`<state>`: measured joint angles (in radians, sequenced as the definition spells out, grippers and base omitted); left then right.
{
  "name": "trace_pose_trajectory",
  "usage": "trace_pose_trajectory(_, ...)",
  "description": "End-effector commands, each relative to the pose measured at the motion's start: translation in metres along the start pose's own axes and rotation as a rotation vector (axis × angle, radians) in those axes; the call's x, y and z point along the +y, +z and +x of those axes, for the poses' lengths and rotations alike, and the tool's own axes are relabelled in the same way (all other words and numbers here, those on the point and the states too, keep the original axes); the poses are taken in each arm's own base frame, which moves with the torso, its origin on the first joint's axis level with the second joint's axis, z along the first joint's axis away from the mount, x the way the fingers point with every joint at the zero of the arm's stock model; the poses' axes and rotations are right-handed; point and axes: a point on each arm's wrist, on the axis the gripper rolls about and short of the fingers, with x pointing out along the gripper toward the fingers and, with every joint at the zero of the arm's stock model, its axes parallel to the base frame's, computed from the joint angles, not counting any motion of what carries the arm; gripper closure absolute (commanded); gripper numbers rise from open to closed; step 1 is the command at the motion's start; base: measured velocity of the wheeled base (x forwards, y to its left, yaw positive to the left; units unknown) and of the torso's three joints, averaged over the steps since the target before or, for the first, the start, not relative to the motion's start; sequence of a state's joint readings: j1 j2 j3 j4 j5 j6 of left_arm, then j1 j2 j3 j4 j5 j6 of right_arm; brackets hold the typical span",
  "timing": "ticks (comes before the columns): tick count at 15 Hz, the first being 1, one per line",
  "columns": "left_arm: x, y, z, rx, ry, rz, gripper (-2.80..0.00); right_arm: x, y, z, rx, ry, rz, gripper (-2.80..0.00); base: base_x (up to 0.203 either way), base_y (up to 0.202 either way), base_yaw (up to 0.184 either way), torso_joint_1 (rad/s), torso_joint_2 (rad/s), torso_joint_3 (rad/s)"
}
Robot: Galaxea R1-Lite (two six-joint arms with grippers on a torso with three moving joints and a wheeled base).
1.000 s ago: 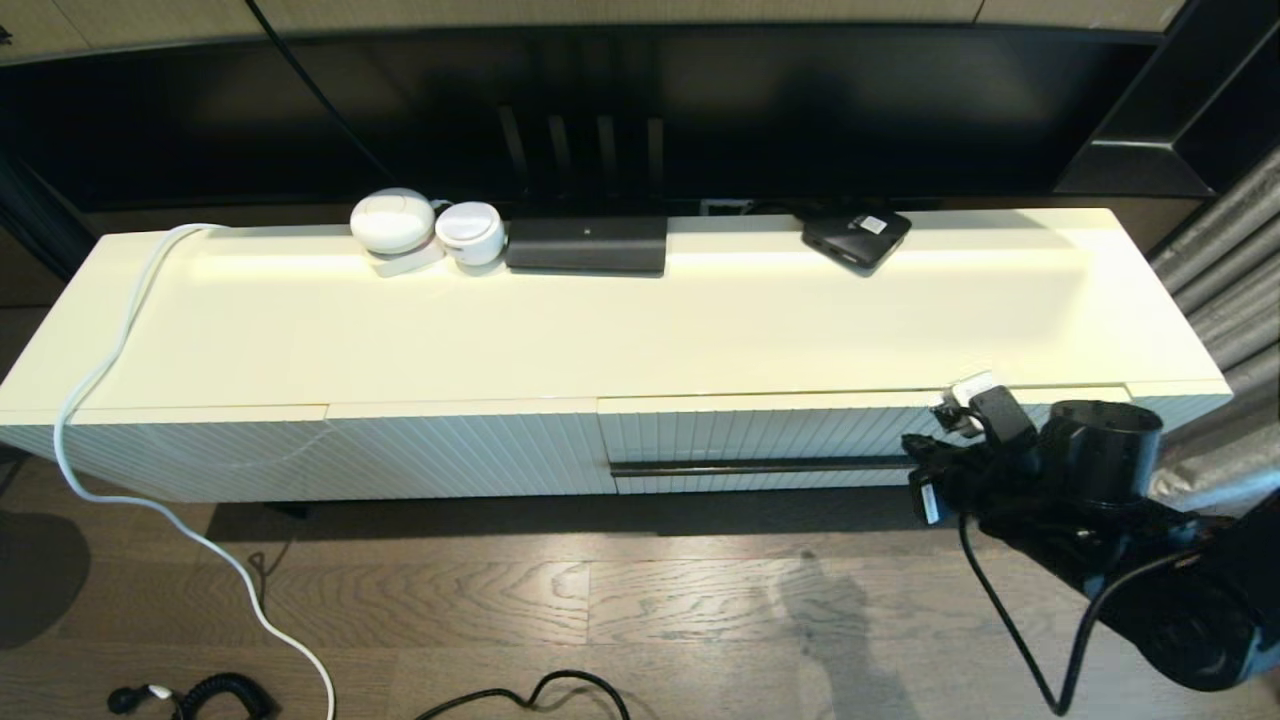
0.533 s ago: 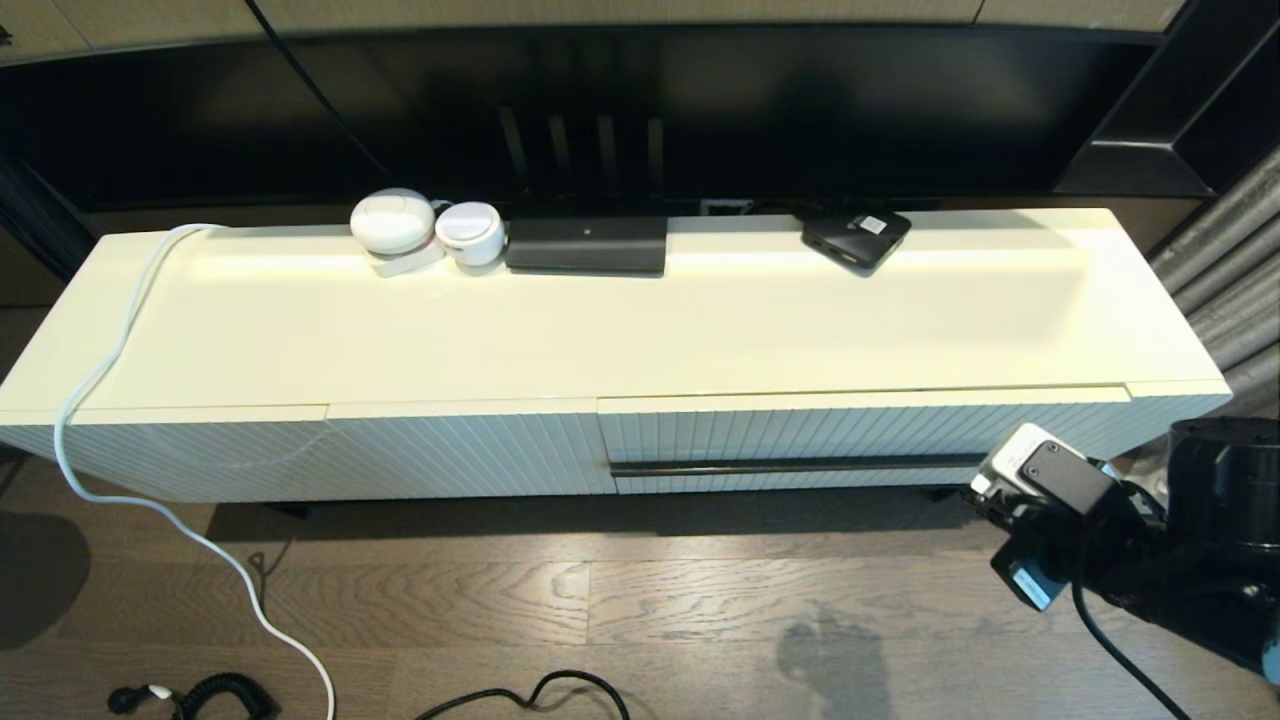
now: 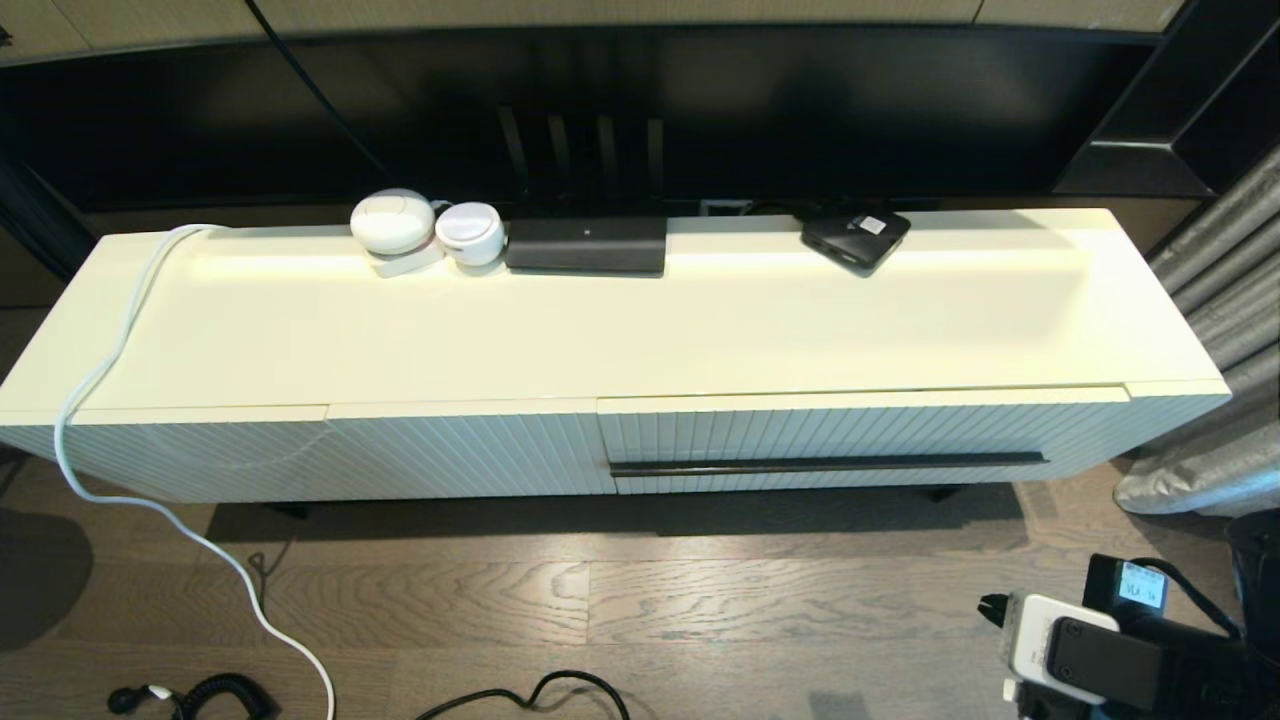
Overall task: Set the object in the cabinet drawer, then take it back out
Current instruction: Open the drawer
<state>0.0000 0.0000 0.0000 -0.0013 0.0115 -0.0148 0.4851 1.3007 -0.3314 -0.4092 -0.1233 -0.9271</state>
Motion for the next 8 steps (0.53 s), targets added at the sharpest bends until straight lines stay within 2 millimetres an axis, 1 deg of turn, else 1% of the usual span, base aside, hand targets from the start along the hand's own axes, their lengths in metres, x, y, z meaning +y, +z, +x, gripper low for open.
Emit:
trace_pose_trajectory(1, 0.000, 0.000, 0.000, 0.000, 0.002, -0.001, -2.80, 0.008, 0.004, 0.006, -0.003, 0.036, -0.037, 0.00, 0.000, 0.000, 0.000, 0.000, 0.00, 0.000)
trace_pose_trajectory(5, 0.000, 0.000, 0.000, 0.000, 0.001, -0.001, -2.80, 0.016, 0.005, 0.044, 0.042, 0.078, -0.052, 0.00, 0.000, 0.000, 0.000, 0.000, 0.00, 0.000)
trace_pose_trajectory(7, 0.000, 0.000, 0.000, 0.000, 0.001, -0.001, -2.80, 0.016, 0.005, 0.056, 0.044, 0.068, -0.045, 0.00, 0.000, 0.000, 0.000, 0.000, 0.00, 0.000)
trace_pose_trajectory(8, 0.000, 0.000, 0.000, 0.000, 0.001, -0.001, -2.80, 0.018, 0.003, 0.067, 0.064, 0.079, -0.042, 0.00, 0.000, 0.000, 0.000, 0.000, 0.00, 0.000)
